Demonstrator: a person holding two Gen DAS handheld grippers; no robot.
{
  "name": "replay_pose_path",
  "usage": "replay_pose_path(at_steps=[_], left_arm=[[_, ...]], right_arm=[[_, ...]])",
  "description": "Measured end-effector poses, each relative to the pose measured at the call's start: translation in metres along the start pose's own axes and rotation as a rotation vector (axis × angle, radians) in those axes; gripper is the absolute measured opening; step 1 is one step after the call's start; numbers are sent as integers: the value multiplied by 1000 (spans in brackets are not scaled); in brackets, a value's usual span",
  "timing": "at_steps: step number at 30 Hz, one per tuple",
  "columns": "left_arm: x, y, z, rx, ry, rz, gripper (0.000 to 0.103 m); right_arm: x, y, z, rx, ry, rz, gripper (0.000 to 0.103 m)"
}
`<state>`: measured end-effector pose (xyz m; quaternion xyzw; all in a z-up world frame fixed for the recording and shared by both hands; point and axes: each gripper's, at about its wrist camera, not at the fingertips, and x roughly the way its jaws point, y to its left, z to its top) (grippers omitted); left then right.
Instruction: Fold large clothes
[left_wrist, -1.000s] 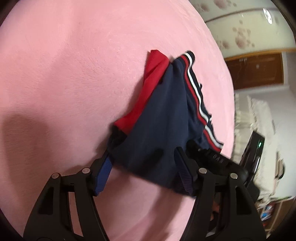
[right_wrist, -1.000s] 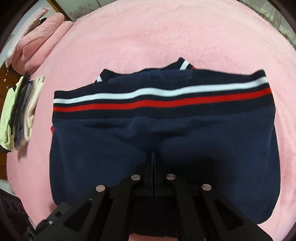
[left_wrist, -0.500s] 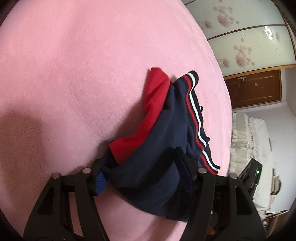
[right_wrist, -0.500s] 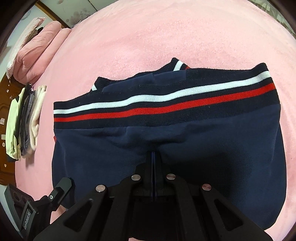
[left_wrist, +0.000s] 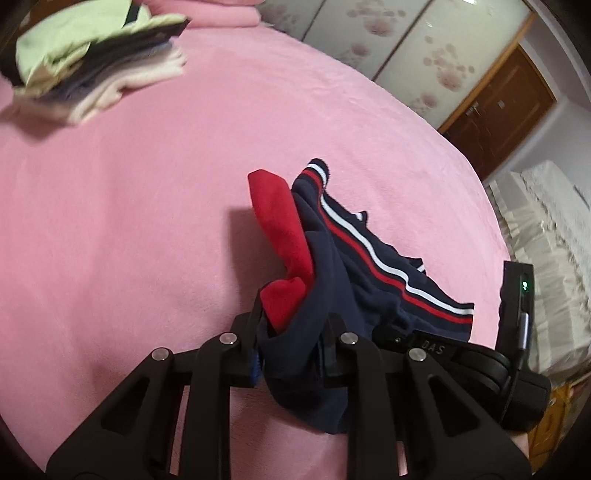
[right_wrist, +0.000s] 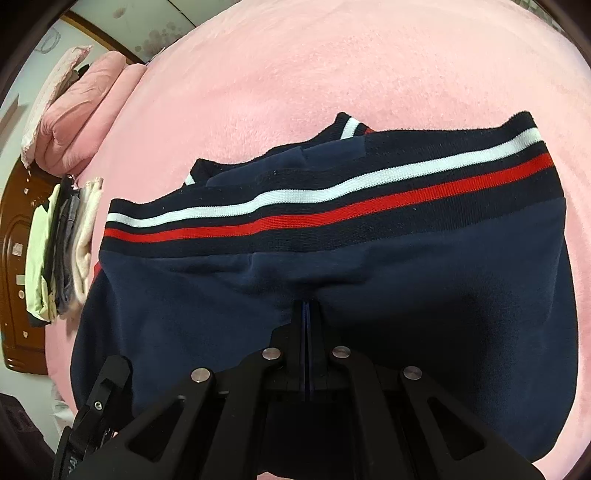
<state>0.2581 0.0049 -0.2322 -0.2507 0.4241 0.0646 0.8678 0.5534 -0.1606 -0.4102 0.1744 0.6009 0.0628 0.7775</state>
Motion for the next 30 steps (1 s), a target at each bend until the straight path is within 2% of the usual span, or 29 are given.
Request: replay_pose_path(at_steps=[6, 11, 14, 16, 22, 25, 30], left_arm=[[-27, -51, -9, 213, -83, -18, 17], [-52, -120, -36, 448, -156, -26, 17], [-58, -158, -57, 548, -153, -56, 17], [-58, -177, -71, 583, -129, -85, 16], [-52, -213, -96, 619, -84, -75, 16], [-56, -221, -107, 638, -79, -60, 16], [-54, -222, -111, 643, -64, -5, 16]], right_arm=[[-7, -32, 6, 36, 15, 125, 0], [-3, -74, 18, 105, 87, 332, 0], [-5, -103, 20, 116, 143, 353, 0], [-2, -124, 20, 139, 170, 449, 0], [19, -181, 17, 286, 224, 729, 0], [22, -191, 22, 282, 246, 762, 0], [19, -193, 53, 227, 287, 705, 0]])
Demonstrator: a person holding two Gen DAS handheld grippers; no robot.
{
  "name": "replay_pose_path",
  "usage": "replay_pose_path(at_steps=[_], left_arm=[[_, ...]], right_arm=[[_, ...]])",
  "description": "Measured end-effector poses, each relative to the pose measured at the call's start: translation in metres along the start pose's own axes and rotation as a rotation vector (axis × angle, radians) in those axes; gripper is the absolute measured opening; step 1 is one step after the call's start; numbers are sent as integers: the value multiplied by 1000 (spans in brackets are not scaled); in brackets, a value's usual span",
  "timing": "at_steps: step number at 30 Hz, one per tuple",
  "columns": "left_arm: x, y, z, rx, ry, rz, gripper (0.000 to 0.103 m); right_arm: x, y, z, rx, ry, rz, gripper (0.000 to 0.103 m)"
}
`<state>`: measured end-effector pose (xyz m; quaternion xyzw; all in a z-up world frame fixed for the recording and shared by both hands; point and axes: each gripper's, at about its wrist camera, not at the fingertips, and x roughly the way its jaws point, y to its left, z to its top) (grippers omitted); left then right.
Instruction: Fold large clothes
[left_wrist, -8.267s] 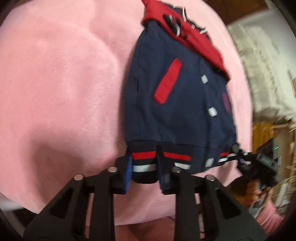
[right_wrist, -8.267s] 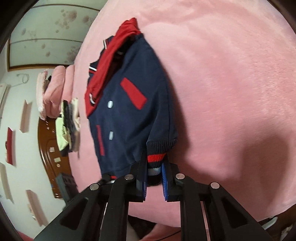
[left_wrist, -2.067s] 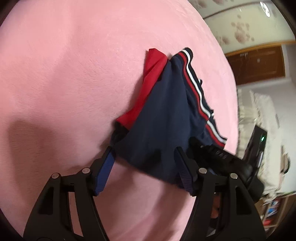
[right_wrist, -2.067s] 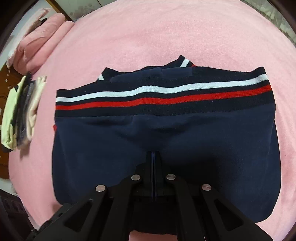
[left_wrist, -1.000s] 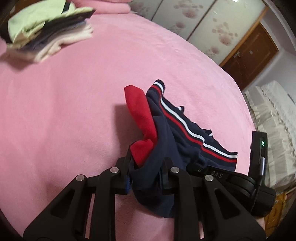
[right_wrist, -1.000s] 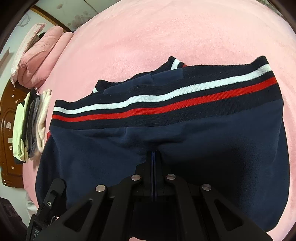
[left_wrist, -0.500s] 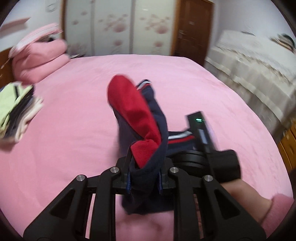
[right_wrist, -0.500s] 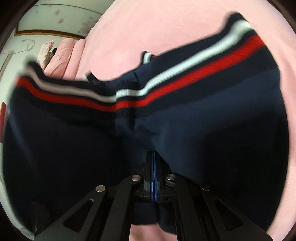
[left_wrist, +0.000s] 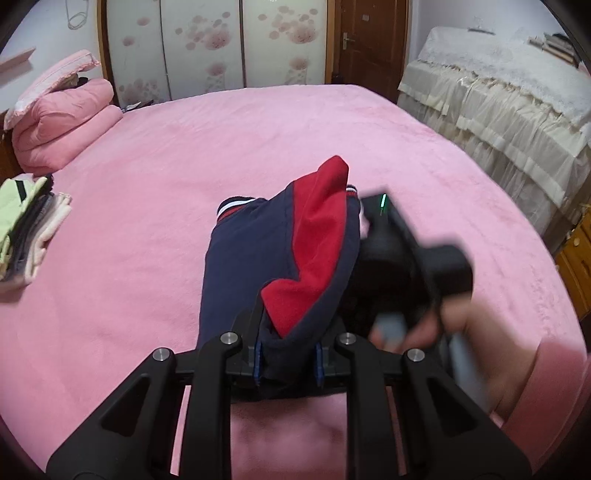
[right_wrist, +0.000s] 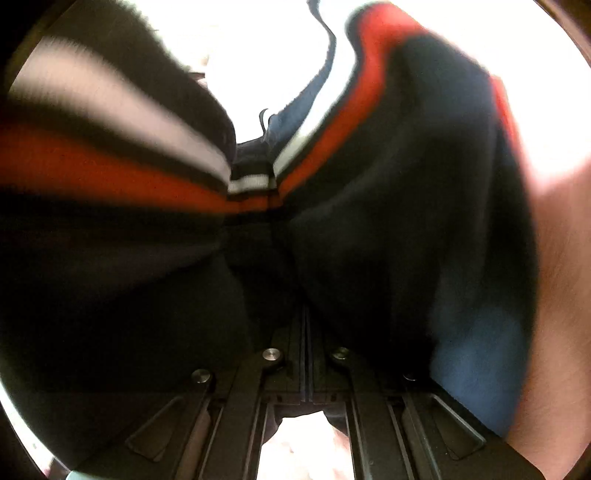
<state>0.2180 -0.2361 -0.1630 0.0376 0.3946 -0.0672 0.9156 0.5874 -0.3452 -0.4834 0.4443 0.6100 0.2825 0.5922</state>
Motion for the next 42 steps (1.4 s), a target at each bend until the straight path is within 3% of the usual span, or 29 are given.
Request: replay_pose_path(at_steps=[2, 5, 7, 10, 11, 12, 14, 15, 18, 24, 25, 26, 29, 32, 37, 40, 42], left_arm=[[3, -1, -1, -3, 9, 13, 16], [16, -2, -1, -72, 40, -3, 20], [36, -12, -4, -100, 136, -52, 30], [59, -31, -15, -74, 278, -160, 47], [64, -38, -21, -66, 339, -195, 49], [62, -43, -24, -49, 351, -182, 50], [49, -45, -27, -15, 314, -183, 50], [43, -43, -27, -6, 299, -194, 51], [24, -23, -25, -43, 288, -210, 51], [11, 23, -15, -132, 304, -153, 51], [11, 32, -14, -150, 308, -135, 51], [13, 40, -14, -172, 311, -121, 51], [17, 59, -13, -224, 327, -97, 51], [20, 65, -12, -247, 331, -87, 51], [34, 80, -2, -260, 340, -90, 51], [46, 74, 1, -216, 371, -74, 51], [53, 73, 8, -173, 381, -67, 51]], right_arm=[[-20, 10, 20, -24, -52, -47, 0], [-61, 35, 50, -120, -145, -210, 1], [-87, 45, 61, -158, -182, -311, 1], [-109, 57, 55, -162, -252, -369, 4], [-119, 55, 53, -149, -269, -383, 10], [-128, 51, 49, -127, -275, -368, 16], [-149, 47, 24, -82, -264, -310, 47], [-142, 59, -15, -58, -252, -276, 49], [-135, 47, -37, -25, -185, -216, 49], [-84, 48, -80, -123, -70, -294, 48], [-76, 51, -87, -155, -62, -329, 39], [-70, 53, -99, -189, -72, -364, 22], [-77, 55, -115, -254, -103, -411, 7], [-93, 54, -125, -250, -122, -396, 5], [-121, 52, -128, -200, -148, -461, 4], [-106, 37, -124, -151, -170, -437, 5], [-107, 39, -125, -142, -203, -470, 6]])
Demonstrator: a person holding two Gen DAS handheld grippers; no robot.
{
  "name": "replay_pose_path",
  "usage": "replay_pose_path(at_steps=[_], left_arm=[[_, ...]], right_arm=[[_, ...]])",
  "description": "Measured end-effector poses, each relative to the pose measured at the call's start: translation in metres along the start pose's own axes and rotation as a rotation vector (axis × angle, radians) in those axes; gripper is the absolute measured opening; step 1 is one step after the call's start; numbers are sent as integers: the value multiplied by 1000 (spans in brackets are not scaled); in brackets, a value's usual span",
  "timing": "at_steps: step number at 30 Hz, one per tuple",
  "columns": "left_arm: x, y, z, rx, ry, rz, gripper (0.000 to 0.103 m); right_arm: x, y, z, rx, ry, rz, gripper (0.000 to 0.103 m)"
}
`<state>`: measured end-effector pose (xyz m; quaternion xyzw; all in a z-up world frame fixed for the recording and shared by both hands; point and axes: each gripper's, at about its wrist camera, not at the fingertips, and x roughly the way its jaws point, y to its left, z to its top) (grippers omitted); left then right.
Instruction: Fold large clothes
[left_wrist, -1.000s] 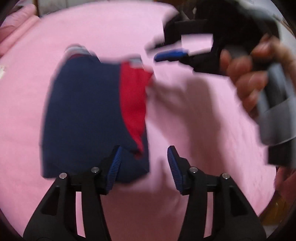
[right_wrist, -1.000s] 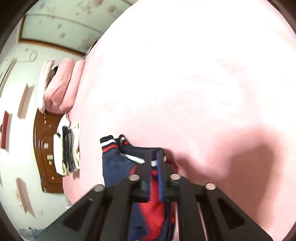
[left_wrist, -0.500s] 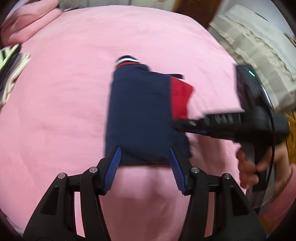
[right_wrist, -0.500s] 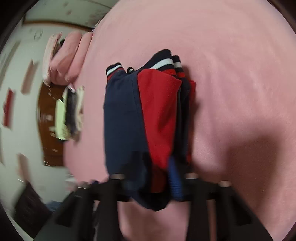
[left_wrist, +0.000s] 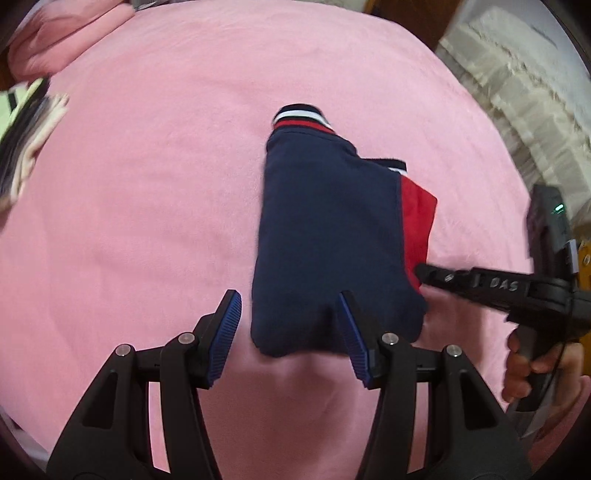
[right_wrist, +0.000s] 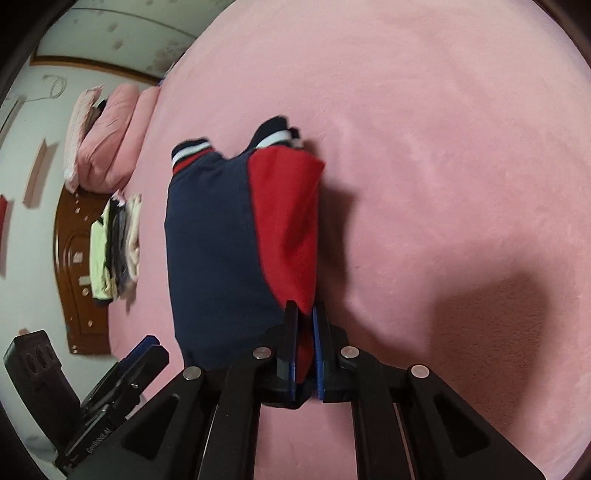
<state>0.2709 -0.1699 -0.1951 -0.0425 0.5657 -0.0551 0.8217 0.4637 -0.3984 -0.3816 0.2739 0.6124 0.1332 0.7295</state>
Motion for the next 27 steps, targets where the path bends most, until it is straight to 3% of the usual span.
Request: replay_pose_path(at_steps=[2, 4, 6, 8, 11, 14, 15, 17, 21, 23, 25, 27], left_arm=[[1, -2, 10, 3, 20, -7, 49], [0, 4, 25, -41, 29, -85, 41], [6, 11, 44, -88, 30, -193, 31], [18, 10, 65, -87, 31, -250, 17], [45, 8, 91, -112, 47, -272, 12], [75, 11, 108, -190, 81, -323, 11], [83, 13, 113, -200, 77, -307, 10], [91, 16, 116, -190, 41, -239, 1], [85, 27, 107, -221, 6, -216, 1], [70, 24, 96, -177, -20, -202, 1], [56, 20, 82, -137, -43, -199, 1], [47, 17, 70, -131, -20, -200, 1]], right_arm=[[-13, 3, -1, -14, -83, -33, 6], [-32, 5, -3, -16, -188, 37, 6], [-38, 11, -3, -34, -231, 133, 6], [-33, 23, 0, -95, -216, 188, 5], [-5, 47, 8, -158, -185, 231, 5], [15, 55, 22, -151, -170, 217, 5], [21, 56, 25, -145, -175, 206, 5], [28, 53, 33, -120, -217, 78, 2], [7, 37, 35, -99, -391, -124, 1], [-7, 25, 33, -76, -403, -82, 1], [-19, 23, 25, -71, -397, 34, 1], [-17, 35, 15, -101, -335, 131, 1]])
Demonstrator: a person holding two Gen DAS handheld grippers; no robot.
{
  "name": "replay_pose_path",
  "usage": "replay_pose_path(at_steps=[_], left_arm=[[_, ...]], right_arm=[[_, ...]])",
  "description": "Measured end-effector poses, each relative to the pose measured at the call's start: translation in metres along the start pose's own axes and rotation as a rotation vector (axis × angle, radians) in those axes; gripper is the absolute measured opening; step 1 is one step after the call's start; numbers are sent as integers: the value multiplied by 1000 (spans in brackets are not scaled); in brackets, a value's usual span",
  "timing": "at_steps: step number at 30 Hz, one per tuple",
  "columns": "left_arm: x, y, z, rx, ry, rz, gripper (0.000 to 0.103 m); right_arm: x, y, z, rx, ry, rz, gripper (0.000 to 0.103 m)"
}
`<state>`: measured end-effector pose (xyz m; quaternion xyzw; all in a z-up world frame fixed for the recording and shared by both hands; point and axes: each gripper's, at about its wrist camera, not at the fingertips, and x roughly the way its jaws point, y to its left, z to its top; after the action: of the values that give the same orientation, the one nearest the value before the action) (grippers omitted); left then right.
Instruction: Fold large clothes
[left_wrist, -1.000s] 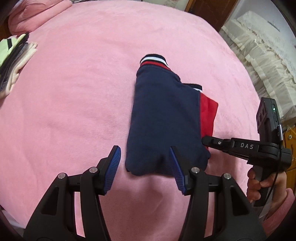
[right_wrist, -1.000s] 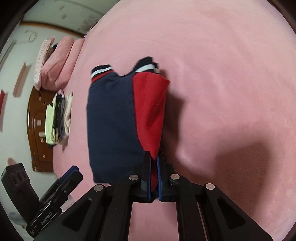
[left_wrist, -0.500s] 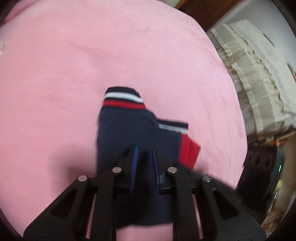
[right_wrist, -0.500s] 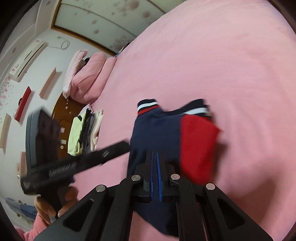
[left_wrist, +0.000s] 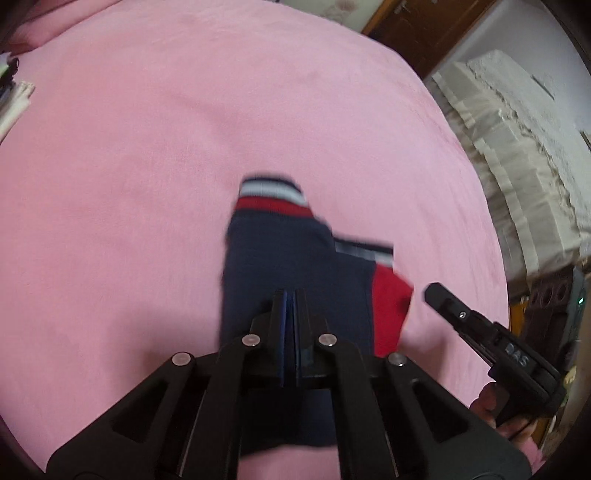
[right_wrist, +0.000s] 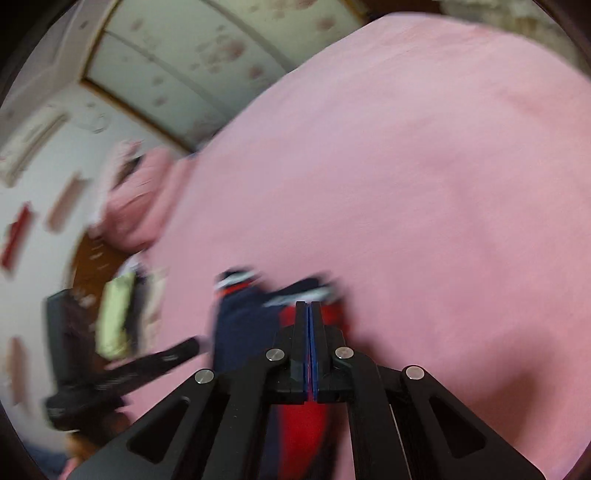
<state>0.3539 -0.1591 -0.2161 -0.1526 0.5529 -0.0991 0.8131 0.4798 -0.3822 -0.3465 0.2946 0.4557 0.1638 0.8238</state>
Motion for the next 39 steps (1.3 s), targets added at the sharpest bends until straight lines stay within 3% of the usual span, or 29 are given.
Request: replay_pose_path(at_steps=[2, 4, 5, 7, 8, 10, 12, 13, 16, 18, 21, 23, 26, 30, 31, 34, 38, 39], left_arm=[[4, -2, -13, -16, 51, -1, 1], [10, 0, -25, -26, 72, 24, 1], [9, 1, -31, -22, 65, 33, 1], [4, 1, -35, 8, 21, 77, 1], [1, 1, -37, 14, 4, 97, 1], [-4, 0, -37, 17, -25, 212, 1], [-10, 2, -37, 18, -21, 222, 1], [-15, 4, -39, 5, -17, 195, 1], [-25, 2, -51, -5, 9, 135, 1], [-27, -4, -63, 6, 37, 115, 1], [-17, -11, -80, 12, 104, 116, 1], [-9, -15, -90, 24, 139, 148, 1], [-6, -13, -99, 38, 156, 181, 2], [-7, -8, -103, 16, 171, 209, 2], [-7, -9, -103, 17, 182, 244, 2], [-5, -11, -106, 48, 245, 372, 15], [-11, -9, -108, 10, 270, 371, 45], [-14, -9, -107, 2, 267, 372, 47]], right_arm=[[12, 17, -18, -33, 103, 66, 1], [25, 32, -37, -86, 184, 62, 1], [33, 39, -47, -112, 198, 29, 1], [42, 36, -61, -128, 208, -136, 1], [41, 30, -65, -99, 200, -174, 1], [36, 22, -72, -18, 167, -240, 1], [22, 20, -75, 2, 116, -325, 1], [16, 20, -76, 6, 98, -331, 1], [-7, 23, -78, 29, 66, -204, 1], [-7, 41, -85, -21, 98, -111, 1], [3, 58, -101, -72, 172, -57, 1], [17, 62, -104, -73, 204, -76, 1], [38, 57, -113, -61, 244, -217, 1], [33, 61, -122, -129, 252, -281, 1], [34, 63, -123, -147, 258, -307, 1], [14, 63, -123, -173, 293, -372, 1], [-8, 55, -120, -133, 363, -381, 4], [-15, 57, -119, -121, 378, -386, 6]])
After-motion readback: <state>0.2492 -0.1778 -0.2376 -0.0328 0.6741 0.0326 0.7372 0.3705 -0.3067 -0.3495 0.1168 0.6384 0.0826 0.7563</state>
